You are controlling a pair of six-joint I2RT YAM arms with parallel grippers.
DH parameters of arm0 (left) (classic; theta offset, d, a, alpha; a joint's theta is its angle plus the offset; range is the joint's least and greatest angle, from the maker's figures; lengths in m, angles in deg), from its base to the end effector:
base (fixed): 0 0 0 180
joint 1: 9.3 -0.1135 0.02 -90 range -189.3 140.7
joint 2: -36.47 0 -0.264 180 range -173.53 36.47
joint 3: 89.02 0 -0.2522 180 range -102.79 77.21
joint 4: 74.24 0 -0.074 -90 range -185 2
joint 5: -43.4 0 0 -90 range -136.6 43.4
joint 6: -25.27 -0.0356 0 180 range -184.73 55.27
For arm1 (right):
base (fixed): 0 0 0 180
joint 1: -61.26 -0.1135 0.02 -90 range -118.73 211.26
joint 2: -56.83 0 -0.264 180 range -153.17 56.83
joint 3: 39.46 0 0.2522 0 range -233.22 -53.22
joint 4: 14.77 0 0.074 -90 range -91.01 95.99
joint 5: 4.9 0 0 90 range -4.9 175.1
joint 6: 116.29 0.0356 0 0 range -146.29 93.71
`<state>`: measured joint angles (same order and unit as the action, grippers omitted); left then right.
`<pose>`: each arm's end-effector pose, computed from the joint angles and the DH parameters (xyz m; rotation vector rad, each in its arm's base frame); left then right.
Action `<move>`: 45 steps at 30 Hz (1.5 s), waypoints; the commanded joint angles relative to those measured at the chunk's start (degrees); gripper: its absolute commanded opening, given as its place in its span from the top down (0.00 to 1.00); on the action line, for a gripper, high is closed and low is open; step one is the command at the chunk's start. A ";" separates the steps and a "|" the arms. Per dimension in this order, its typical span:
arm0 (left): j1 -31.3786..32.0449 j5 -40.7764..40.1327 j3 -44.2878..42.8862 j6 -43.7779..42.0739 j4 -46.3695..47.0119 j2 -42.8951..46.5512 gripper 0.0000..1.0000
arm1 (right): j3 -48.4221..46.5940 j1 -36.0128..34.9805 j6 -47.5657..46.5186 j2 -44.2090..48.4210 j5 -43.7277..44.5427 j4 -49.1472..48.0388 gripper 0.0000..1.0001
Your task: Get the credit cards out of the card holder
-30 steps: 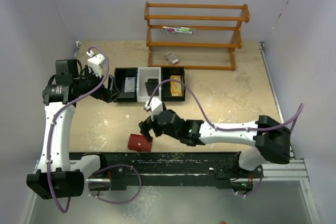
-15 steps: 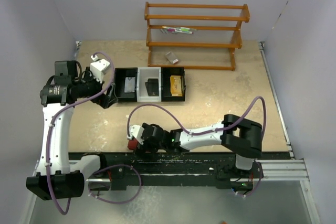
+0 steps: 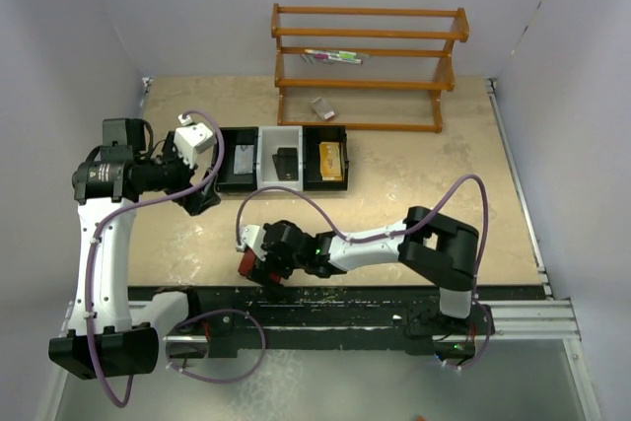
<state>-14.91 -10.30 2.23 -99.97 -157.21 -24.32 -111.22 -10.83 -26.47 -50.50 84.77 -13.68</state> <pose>0.1740 -0.0041 0.3780 0.8263 2.1851 -0.4582 0.1203 0.3728 0.1534 -1.3599 1.8569 0.6842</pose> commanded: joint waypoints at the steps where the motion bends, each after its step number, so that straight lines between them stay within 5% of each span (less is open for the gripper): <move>1: -0.37 3.19 -1.88 -2.64 -0.19 0.90 0.01 | 1.78 1.10 0.06 0.47 3.47 -0.16 0.09; 6: -0.37 4.48 -1.04 -2.04 0.92 0.85 0.01 | 3.64 1.76 1.41 4.26 8.89 -4.68 0.28; 10: -0.37 5.26 0.21 1.26 3.46 0.96 0.01 | 4.40 1.78 0.97 7.81 12.38 -6.97 0.34; 22: -0.38 12.16 -4.29 21.56 11.37 -4.72 0.01 | -2.93 1.72 -2.87 19.25 22.37 -9.70 0.34; 37: -0.46 32.65 -10.75 38.48 8.92 -5.12 0.00 | -13.16 1.60 -5.47 24.64 19.63 -10.78 0.33; 39: -0.46 34.71 -10.10 39.38 9.97 -4.04 0.09 | -13.19 1.61 -5.56 25.00 19.60 -11.03 0.33; 45: -0.46 37.35 -7.93 35.60 6.17 -5.55 0.58 | -14.04 1.61 -5.61 25.41 19.56 -11.33 0.32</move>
<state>-15.26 21.41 -5.98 -62.88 -148.56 -28.60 -121.58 -9.21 -31.00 -27.72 104.76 -20.63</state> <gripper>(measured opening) 0.532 0.675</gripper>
